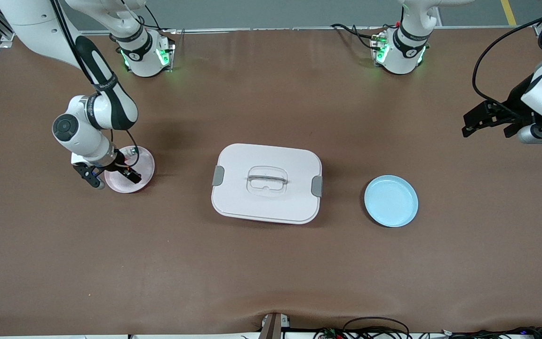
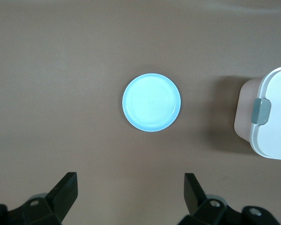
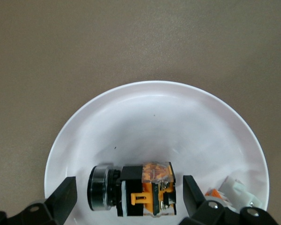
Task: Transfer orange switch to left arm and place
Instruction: 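Lower the right gripper and grasp the black-orange switch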
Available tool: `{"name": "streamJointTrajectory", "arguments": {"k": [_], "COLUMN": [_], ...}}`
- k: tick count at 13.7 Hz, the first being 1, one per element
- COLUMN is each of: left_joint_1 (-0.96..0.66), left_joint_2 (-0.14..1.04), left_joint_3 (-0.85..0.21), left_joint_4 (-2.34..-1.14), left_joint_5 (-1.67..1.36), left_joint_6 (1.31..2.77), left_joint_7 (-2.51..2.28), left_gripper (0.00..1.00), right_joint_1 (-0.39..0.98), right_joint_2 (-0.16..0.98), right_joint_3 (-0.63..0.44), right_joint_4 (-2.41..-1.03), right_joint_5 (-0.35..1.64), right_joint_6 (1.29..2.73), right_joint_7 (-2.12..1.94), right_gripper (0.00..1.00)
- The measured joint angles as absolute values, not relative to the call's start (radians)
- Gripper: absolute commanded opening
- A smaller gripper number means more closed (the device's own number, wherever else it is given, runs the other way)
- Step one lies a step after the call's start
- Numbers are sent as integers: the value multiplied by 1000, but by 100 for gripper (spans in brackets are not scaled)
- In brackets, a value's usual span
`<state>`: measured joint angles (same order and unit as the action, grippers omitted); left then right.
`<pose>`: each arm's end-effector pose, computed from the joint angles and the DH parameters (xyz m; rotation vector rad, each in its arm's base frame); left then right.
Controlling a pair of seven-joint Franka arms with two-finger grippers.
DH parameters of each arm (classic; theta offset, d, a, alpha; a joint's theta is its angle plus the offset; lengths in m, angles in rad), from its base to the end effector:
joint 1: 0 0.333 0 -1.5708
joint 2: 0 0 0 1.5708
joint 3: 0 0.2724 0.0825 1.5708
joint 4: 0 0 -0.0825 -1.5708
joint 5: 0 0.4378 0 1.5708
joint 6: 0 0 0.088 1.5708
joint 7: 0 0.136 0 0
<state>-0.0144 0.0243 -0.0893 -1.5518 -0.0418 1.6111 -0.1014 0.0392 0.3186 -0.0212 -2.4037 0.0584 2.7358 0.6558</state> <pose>0.6162 -0.0692 0.5508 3.0939 -0.0020 0.0471 0.5070 0.0063 0.0648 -2.9372 1.0559 -0.0116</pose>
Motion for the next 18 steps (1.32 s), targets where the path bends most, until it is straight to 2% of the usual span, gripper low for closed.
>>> {"name": "streamJointTrajectory", "arguments": {"k": [1,3,4,5,6,7,13,18], "left_joint_1": [-14,-14,-14,-14,-14,-14,-13,-16], "left_joint_2": [24,24,24,24,24,24,24,24], "left_joint_3": [-89,-89,-89,-89,-89,-89,-89,-90], "left_joint_4": [-1552,-1552,-1552,-1552,-1552,-1552,-1552,-1548], "left_joint_5": [-42,-42,-42,-42,-42,-42,-42,-42], "left_joint_6": [1611,1611,1611,1611,1611,1611,1611,1611], "left_joint_7": [-101,-101,-101,-101,-101,-101,-101,-101], "left_gripper": [100,100,100,100,100,100,100,100], "right_joint_1": [40,42,42,42,43,43,53,56], "right_joint_2": [321,324,324,324,324,324,323,303], "right_joint_3": [-21,-21,-21,-21,-21,-21,-8,21], "right_joint_4": [-2404,-2404,-2404,-2404,-2403,-2403,-2392,-2329], "right_joint_5": [58,58,58,58,58,58,59,59], "right_joint_6": [2736,2736,2736,2736,2736,2736,2699,2538], "right_joint_7": [656,656,656,656,656,651,647,733], "right_gripper": [100,76,70,43,12,0,0,0]}}
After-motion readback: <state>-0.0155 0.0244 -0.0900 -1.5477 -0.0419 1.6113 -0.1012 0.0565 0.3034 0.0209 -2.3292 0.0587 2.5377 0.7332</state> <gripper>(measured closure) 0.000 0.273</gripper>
